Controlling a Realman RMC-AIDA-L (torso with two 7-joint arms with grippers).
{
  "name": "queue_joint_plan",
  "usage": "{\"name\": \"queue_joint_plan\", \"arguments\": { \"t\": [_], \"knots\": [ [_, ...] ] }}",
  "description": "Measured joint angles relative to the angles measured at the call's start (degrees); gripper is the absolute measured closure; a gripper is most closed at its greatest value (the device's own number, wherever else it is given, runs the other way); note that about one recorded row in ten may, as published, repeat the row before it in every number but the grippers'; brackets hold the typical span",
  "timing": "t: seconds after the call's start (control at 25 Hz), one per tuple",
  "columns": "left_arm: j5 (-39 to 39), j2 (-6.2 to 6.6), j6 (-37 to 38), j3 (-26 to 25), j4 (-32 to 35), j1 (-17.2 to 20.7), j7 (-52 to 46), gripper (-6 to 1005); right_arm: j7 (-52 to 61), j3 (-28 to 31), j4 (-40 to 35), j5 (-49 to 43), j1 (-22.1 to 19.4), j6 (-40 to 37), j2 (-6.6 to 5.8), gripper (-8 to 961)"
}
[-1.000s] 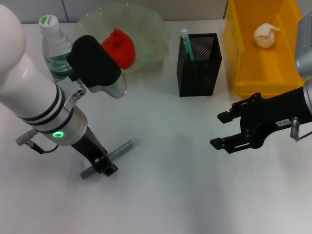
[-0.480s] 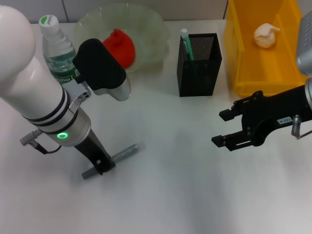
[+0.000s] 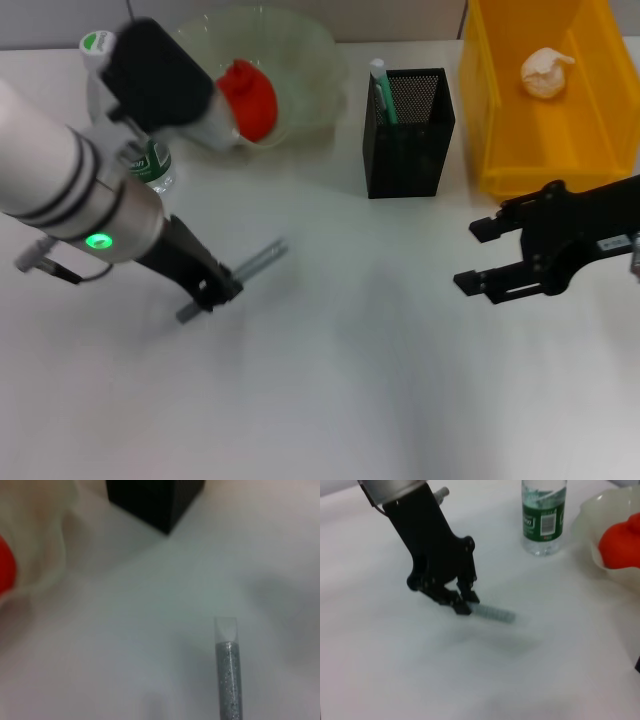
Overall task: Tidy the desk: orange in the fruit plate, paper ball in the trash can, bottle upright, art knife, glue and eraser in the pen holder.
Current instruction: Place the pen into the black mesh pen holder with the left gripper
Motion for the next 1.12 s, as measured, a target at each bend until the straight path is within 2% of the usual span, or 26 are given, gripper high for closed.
{"name": "queue_joint_plan", "arguments": {
  "t": [0.08, 0.12, 0.2, 0.24, 0.28, 0.44, 0.64, 0.8, 0.92, 1.04, 1.08, 1.12],
  "knots": [
    [0.0, 0.00, 0.0, 0.0, 0.0, 0.0, 0.0, 847, -2.0, 2.4, 0.3, 1.8, -0.9, -0.8, 0.04, 264],
    [-5.6, 0.08, 0.8, -5.0, 3.6, 2.4, 2.9, 848, -3.3, 3.9, 0.7, 2.9, -1.4, -1.4, 0.04, 264],
    [-13.0, 0.15, 1.1, -10.4, 5.2, 4.3, 6.6, 848, -5.2, 6.9, 1.7, 5.1, -2.2, -2.5, 0.03, 264],
    [-13.0, 0.15, 1.1, -10.4, 5.2, 4.3, 6.6, 848, -6.1, 8.6, 2.2, 6.0, -2.6, -3.1, -0.01, 264],
    [-20.5, 0.18, 1.2, -14.0, 5.3, 5.5, 10.6, 848, -7.0, 10.2, 2.8, 6.7, -3.0, -3.9, -0.05, 264],
    [-30.2, 0.13, -0.2, -16.7, 3.6, 6.0, 14.9, 849, -10.3, 15.8, 5.3, 8.4, -4.7, -6.8, -0.07, 264],
    [-41.3, -0.05, -6.2, -15.9, -3.3, 5.0, 21.7, 849, -16.2, 22.4, 9.7, 12.5, -7.0, -10.0, -0.06, 264],
    [-52.2, -0.16, -12.8, -13.8, -12.8, 2.3, 30.8, 850, -20.5, 26.7, 12.3, 14.3, -8.3, -11.7, -0.06, 263],
    [-61.4, -0.28, -18.7, -11.0, -20.3, 0.2, 38.3, 850, -22.4, 28.7, 13.9, 14.4, -8.6, -12.0, -0.03, 263],
    [-66.8, -0.36, -23.3, -8.2, -24.8, -1.3, 43.3, 851, -23.9, 30.1, 15.6, 14.4, -8.7, -12.1, -0.08, 263],
    [-71.6, -0.43, -27.4, -5.5, -28.3, -2.7, 47.4, 851, -24.8, 30.7, 16.6, 14.4, -8.8, -12.1, -0.10, 263],
    [-71.6, -0.43, -27.4, -5.5, -28.3, -2.7, 47.4, 851, -24.8, 30.7, 16.6, 14.4, -8.8, -12.1, -0.10, 263]
  ]
}}
